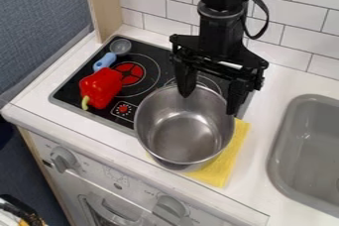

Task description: Move the blue spoon to the upper right side of the right burner

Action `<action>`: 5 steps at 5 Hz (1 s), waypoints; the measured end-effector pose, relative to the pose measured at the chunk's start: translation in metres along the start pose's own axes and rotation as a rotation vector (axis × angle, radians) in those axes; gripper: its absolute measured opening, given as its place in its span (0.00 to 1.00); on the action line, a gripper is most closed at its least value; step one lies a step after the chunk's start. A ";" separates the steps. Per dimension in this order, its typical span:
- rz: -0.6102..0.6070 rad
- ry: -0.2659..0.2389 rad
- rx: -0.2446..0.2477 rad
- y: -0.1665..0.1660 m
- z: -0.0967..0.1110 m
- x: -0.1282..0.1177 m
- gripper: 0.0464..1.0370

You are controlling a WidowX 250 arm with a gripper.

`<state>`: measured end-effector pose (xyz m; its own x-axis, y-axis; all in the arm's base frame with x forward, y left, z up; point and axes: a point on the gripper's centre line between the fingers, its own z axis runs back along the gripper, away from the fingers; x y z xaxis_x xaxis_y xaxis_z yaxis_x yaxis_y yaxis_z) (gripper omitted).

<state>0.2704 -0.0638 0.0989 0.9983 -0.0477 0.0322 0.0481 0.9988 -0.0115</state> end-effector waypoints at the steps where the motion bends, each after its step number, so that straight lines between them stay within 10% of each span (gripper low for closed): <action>1: -0.002 0.028 0.001 0.001 -0.007 -0.001 0.96; 5: -0.015 0.019 0.133 0.159 -0.023 0.081 0.96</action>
<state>0.3591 0.0905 0.0769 0.9980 -0.0614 0.0120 0.0595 0.9908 0.1212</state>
